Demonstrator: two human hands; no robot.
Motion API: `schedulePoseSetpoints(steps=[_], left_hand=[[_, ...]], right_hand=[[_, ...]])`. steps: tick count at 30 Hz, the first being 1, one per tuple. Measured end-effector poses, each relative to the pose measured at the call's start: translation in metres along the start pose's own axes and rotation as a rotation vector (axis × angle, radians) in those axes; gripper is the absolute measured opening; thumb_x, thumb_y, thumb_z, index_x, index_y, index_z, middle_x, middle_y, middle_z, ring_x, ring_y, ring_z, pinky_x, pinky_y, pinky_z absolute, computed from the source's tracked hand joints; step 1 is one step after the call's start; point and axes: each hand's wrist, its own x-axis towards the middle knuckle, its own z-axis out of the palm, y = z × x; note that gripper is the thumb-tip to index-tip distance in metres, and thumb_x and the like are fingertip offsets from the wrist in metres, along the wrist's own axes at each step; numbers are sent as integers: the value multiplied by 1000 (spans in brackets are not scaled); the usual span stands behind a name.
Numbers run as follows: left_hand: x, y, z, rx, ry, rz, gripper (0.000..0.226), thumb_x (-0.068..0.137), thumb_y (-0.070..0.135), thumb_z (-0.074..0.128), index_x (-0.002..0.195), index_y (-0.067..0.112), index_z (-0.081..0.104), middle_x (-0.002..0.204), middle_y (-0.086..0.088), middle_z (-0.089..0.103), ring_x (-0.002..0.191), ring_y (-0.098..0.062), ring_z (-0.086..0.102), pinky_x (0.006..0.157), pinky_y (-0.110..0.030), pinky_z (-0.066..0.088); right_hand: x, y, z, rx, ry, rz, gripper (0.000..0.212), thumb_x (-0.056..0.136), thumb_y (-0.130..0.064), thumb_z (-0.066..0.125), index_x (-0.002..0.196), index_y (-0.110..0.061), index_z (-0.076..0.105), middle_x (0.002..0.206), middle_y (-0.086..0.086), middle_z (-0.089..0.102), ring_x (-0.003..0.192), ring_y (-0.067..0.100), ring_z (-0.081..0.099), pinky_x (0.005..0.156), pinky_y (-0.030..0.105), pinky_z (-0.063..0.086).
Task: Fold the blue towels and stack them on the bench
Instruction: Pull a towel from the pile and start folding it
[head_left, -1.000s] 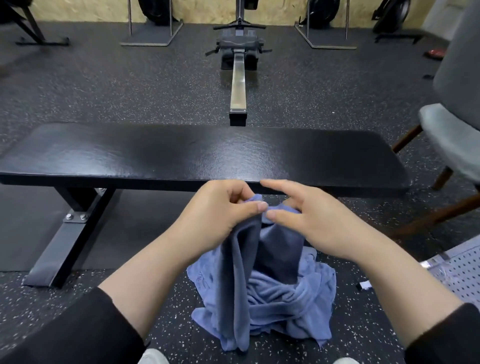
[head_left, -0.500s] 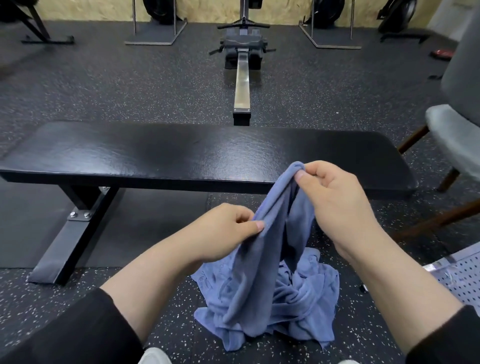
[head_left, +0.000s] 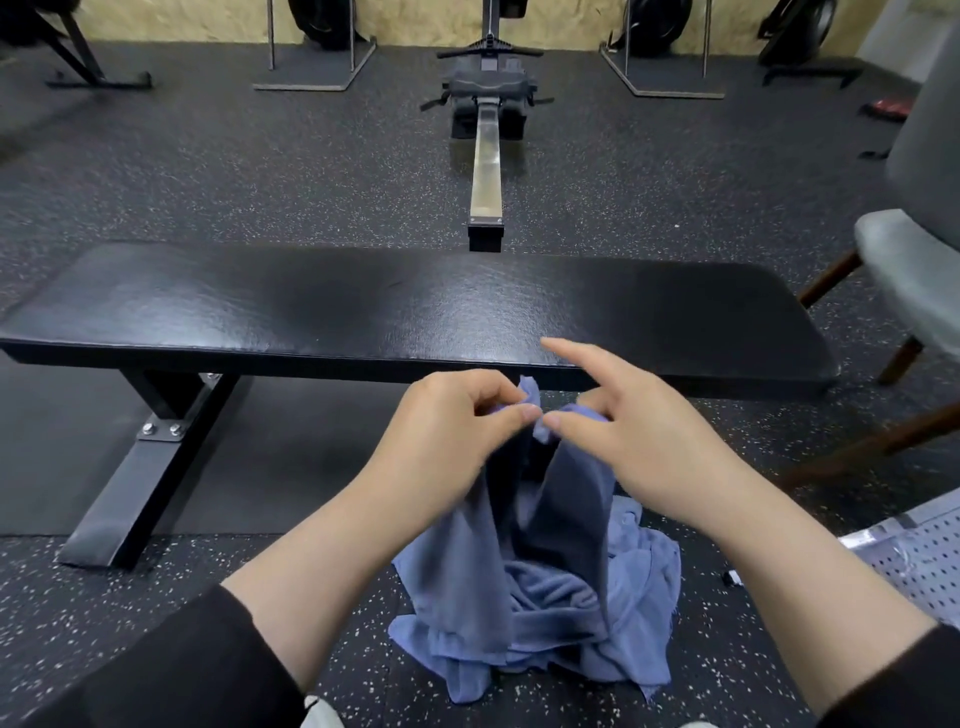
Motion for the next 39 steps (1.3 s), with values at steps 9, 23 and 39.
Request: schedulePoseSetpoints(steps=[9,23,39], left_hand=[[-2,5,-4,-142,-74,71,19,88,26,77,79,17,63,56,7,52,52,-5,38,51,-19,29],[4,-8,-12,129,7,-94,28,99,34,59,77,18,64,63,9,62,55,-2,46,53,-18,36],[3,3,-4,70,-36,-38,33,91,38,70,67,17,63,51,11,49,48,-3,36,48,-19,30]], right_hand=[[-3,-8,8,92,-61,-79,16,97,-20,64,96,-31,76,85,-3,75,74,5,60,73,28,47],[6,14,-7,248,194,148,17,90,-17,63,91,-27,76,72,15,67,64,15,51,62,30,40],[0,-2,18,129,-60,8,7,92,-26,72,88,-31,75,56,-1,57,57,9,44,59,35,38]])
